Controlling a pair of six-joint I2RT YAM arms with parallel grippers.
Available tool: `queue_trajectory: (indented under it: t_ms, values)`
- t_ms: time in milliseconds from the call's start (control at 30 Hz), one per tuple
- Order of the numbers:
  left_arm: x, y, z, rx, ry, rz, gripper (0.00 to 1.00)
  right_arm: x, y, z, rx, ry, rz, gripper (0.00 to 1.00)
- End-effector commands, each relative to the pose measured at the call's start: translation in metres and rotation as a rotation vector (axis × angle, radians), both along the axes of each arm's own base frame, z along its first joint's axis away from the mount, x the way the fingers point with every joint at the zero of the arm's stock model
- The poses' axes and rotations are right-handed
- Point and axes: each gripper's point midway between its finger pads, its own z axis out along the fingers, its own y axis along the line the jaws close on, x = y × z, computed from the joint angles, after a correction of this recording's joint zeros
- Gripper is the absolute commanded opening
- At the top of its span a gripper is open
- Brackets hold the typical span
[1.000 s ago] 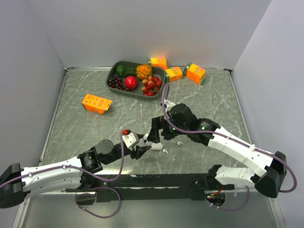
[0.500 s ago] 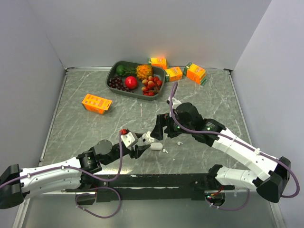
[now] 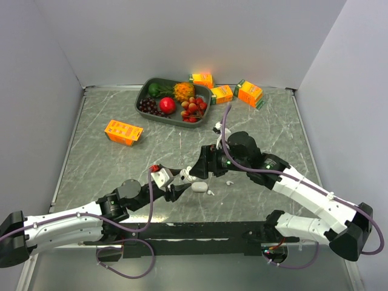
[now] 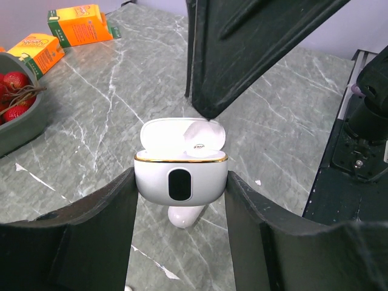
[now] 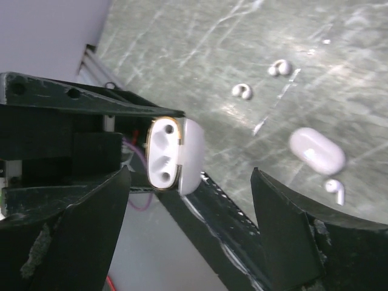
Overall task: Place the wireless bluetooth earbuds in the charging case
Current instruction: Open the charging case, then adjust the charging case.
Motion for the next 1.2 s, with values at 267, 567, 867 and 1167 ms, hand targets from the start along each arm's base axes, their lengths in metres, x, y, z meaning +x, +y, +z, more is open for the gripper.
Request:
queue_trajectory:
  t_ms: [267,567,867,1167]
  values:
    - [-0.005,-0.004,0.034,-0.124,-0.035,-0.022,0.01,0.007,0.023,0.000,0.073,0.056,0.014,0.61]
    - [-0.007,-0.004,0.037,-0.146,-0.032,-0.031,0.01,0.009,0.021,-0.006,0.071,0.061,-0.011,0.41]
    - [-0.008,0.001,0.043,-0.183,-0.019,-0.019,0.03,0.004,0.017,0.005,0.089,-0.002,0.033,0.08]
    - [-0.005,0.012,0.047,-0.181,0.019,0.025,0.96,-0.006,0.003,0.053,0.066,-0.167,0.121,0.00]
